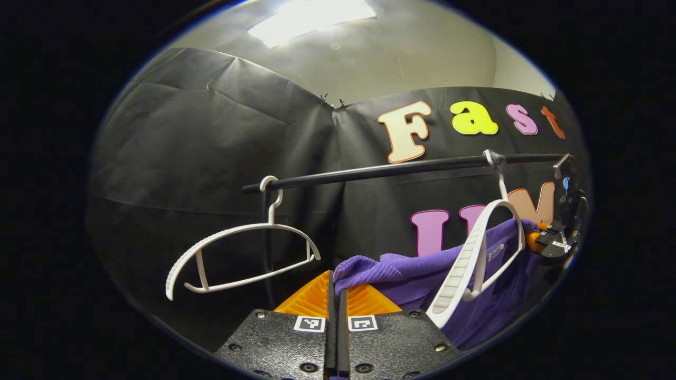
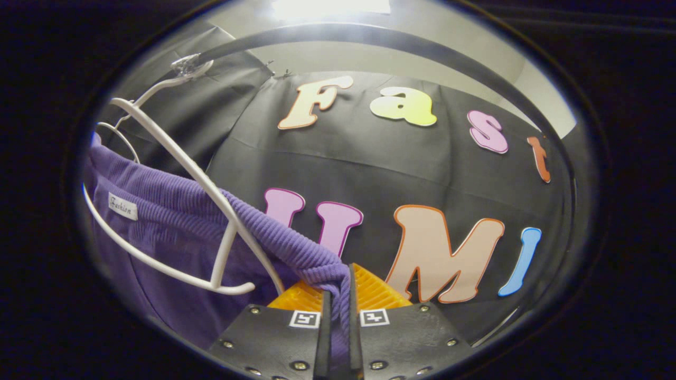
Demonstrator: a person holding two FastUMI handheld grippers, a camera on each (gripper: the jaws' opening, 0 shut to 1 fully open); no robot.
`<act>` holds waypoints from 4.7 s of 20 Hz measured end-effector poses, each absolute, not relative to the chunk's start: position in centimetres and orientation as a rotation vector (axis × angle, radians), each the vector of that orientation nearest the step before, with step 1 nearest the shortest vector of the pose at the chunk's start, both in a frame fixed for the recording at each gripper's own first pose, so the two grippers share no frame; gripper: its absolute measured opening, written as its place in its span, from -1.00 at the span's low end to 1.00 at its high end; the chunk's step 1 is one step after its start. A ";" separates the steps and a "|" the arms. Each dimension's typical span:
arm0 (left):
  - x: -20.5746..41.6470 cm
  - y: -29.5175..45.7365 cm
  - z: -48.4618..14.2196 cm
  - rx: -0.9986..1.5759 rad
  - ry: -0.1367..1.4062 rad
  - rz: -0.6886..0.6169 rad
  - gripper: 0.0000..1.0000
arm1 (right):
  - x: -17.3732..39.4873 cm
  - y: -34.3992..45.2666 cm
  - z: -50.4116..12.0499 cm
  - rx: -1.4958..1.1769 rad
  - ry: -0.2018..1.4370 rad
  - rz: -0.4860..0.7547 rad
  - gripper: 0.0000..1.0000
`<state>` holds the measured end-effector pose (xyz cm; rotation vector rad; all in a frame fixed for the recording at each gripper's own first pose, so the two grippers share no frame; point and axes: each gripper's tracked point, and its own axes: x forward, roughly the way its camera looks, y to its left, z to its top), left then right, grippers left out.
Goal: Grasp the clothes on the hanger with both hands and then place them into the laundry hamper below.
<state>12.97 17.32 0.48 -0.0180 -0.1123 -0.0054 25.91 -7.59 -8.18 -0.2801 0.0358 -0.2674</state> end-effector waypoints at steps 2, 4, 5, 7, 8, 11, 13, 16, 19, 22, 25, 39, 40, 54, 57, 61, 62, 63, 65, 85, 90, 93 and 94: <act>12.7 17.1 -0.1 -0.032 -0.100 -0.003 -0.97 | 26.1 -7.5 -8.6 -0.287 0.044 -0.263 -0.74; 12.4 17.2 -0.9 -0.050 -0.081 0.000 -0.97 | 26.4 -7.7 -9.1 -0.283 0.053 -0.257 -0.74; 12.1 16.9 -1.4 -0.060 -0.069 0.001 -1.00 | 26.4 -7.8 -9.3 -0.277 0.062 -0.258 -0.75; 11.9 15.9 -2.1 -0.062 -0.054 -0.006 -0.97 | 26.5 -8.2 -10.8 -0.269 0.104 -0.259 -0.74; 11.8 15.4 -2.6 -0.052 -0.045 -0.006 -0.97 | 26.5 -8.5 -11.6 -0.266 0.128 -0.262 -0.71; 11.1 15.1 -3.4 -0.030 -0.029 -0.007 -0.97 | 26.2 -9.1 -13.2 -0.271 0.158 -0.271 -0.74; 10.9 14.7 -3.9 -0.031 -0.013 -0.008 -0.97 | 25.2 -9.2 -14.1 -0.276 0.179 -0.270 -0.74; 10.4 14.1 -4.3 -0.004 -0.004 -0.004 -0.99 | 24.3 -9.0 -14.3 -0.274 0.189 -0.264 -0.74; 10.0 13.4 -4.4 0.030 -0.003 -0.011 -1.00 | 23.4 -8.6 -14.3 -0.262 0.191 -0.255 -0.74; 9.8 12.2 -4.9 0.032 0.007 -0.028 -0.97 | 22.2 -8.0 -14.5 -0.256 0.197 -0.242 -0.74; 9.7 10.7 -5.7 0.022 0.028 -0.055 -0.97 | 21.3 -7.5 -15.6 -0.260 0.224 -0.225 -0.74; 9.7 1.7 -8.7 -0.020 0.108 -0.267 -0.97 | 16.8 1.0 -18.4 -0.203 0.293 -0.028 -0.74; 9.7 1.2 -9.0 -0.030 0.117 -0.279 -0.92 | 16.4 1.7 -18.5 -0.196 0.297 -0.013 -0.74; 7.7 -2.9 -23.0 -0.064 0.412 -0.365 -0.96 | 9.5 6.2 -29.5 -0.186 0.543 0.114 -0.73; 7.0 -2.8 -25.6 -0.071 0.473 -0.361 -0.96 | 7.9 6.2 -31.6 -0.181 0.595 0.113 -0.74; 6.2 -2.7 -28.4 -0.061 0.539 -0.355 -0.96 | 6.4 6.1 -33.7 -0.186 0.649 0.115 -0.74; 6.1 -2.6 -29.1 -0.056 0.555 -0.353 -0.96 | 6.1 6.0 -34.3 -0.189 0.663 0.118 -0.74; 5.9 -2.2 -29.8 -0.048 0.573 -0.347 -0.96 | 5.8 6.1 -34.7 -0.193 0.677 0.122 -0.74; 5.5 -1.8 -31.4 -0.035 0.613 -0.330 -0.91 | 5.2 5.6 -36.5 -0.197 0.706 0.129 -0.73; 2.0 -1.5 -36.1 -0.039 0.755 -0.345 -0.13 | -0.2 3.7 -39.7 -0.114 0.849 0.091 -0.68; 2.8 -2.8 -32.4 -0.051 0.678 -0.364 -0.12 | 1.5 2.6 -35.6 -0.095 0.753 0.054 -0.68; 3.4 -3.5 -29.1 -0.061 0.614 -0.376 -0.12 | 2.8 1.3 -32.5 -0.095 0.684 0.028 -0.68; 3.6 -3.8 -27.8 -0.060 0.585 -0.381 -0.12 | 3.1 0.8 -31.3 -0.092 0.657 0.016 -0.69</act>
